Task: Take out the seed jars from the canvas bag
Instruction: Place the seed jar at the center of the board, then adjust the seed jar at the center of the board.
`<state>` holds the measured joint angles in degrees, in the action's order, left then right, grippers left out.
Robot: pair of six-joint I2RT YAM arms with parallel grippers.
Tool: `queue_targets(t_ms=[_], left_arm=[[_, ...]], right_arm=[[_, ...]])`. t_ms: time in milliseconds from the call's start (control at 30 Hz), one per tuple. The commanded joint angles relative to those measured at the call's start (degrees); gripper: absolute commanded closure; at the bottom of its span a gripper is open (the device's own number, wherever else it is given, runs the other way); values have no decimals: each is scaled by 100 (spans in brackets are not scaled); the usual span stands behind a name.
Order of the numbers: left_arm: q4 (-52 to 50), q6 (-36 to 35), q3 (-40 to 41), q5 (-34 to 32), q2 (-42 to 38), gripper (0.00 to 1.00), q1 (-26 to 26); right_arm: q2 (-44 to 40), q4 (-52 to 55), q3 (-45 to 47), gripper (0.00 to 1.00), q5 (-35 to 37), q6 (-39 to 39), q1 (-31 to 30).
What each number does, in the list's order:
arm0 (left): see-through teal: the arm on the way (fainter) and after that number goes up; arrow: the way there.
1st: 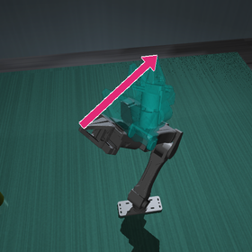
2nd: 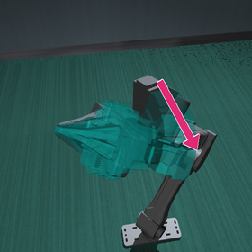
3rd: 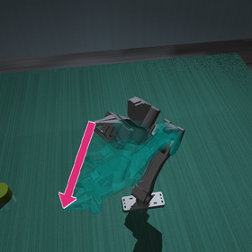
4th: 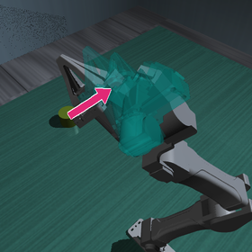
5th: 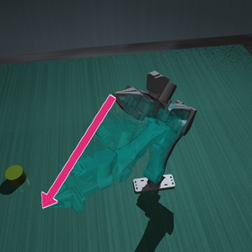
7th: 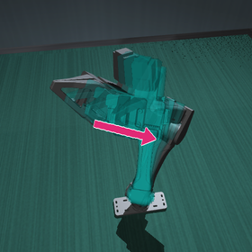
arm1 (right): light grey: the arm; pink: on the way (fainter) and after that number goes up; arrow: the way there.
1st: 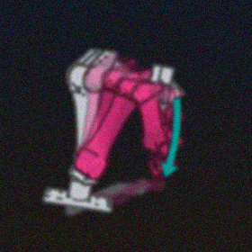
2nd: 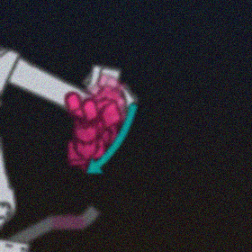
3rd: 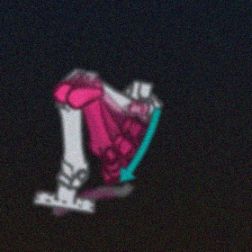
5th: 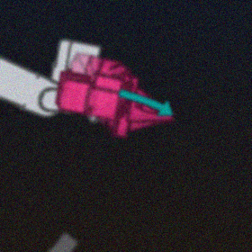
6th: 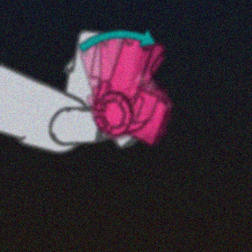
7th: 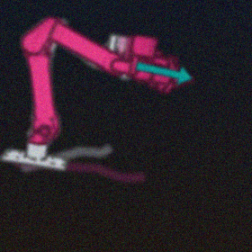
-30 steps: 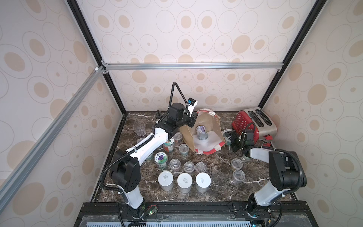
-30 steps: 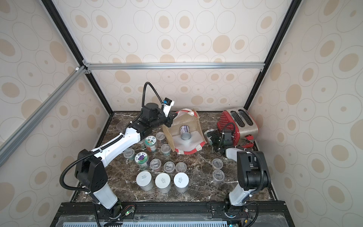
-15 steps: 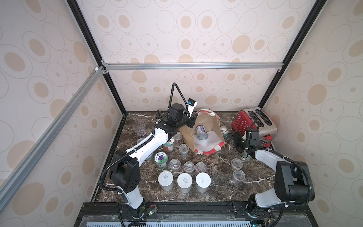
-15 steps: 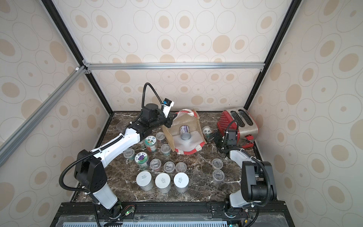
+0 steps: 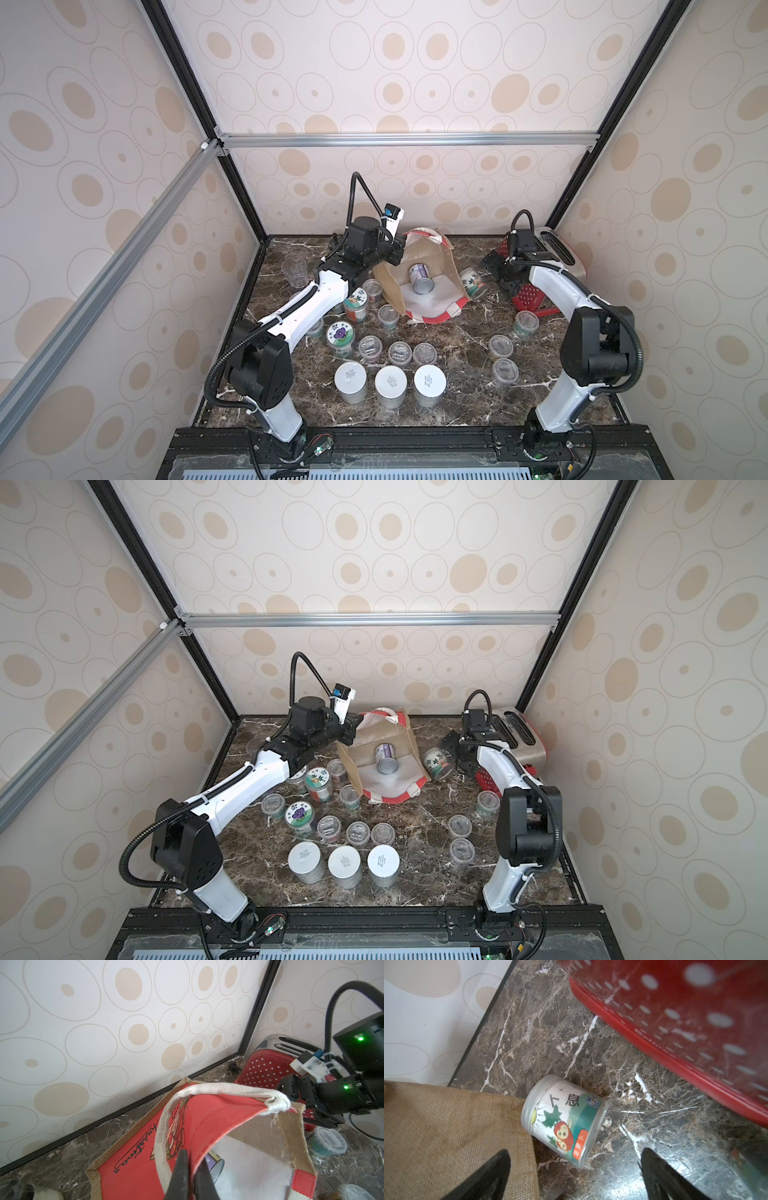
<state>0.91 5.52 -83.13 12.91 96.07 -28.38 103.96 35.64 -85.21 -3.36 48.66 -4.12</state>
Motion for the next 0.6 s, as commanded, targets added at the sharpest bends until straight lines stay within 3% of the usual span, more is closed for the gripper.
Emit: queue_targets(t_ms=[0,567], left_arm=[[141,143,65,102,-192,100,154],[355,199,332,391,-318,100,299]], right_arm=[[440,1443,-662,0,349,151,-265],[1995,2645,-2688,0,643,723,-625]])
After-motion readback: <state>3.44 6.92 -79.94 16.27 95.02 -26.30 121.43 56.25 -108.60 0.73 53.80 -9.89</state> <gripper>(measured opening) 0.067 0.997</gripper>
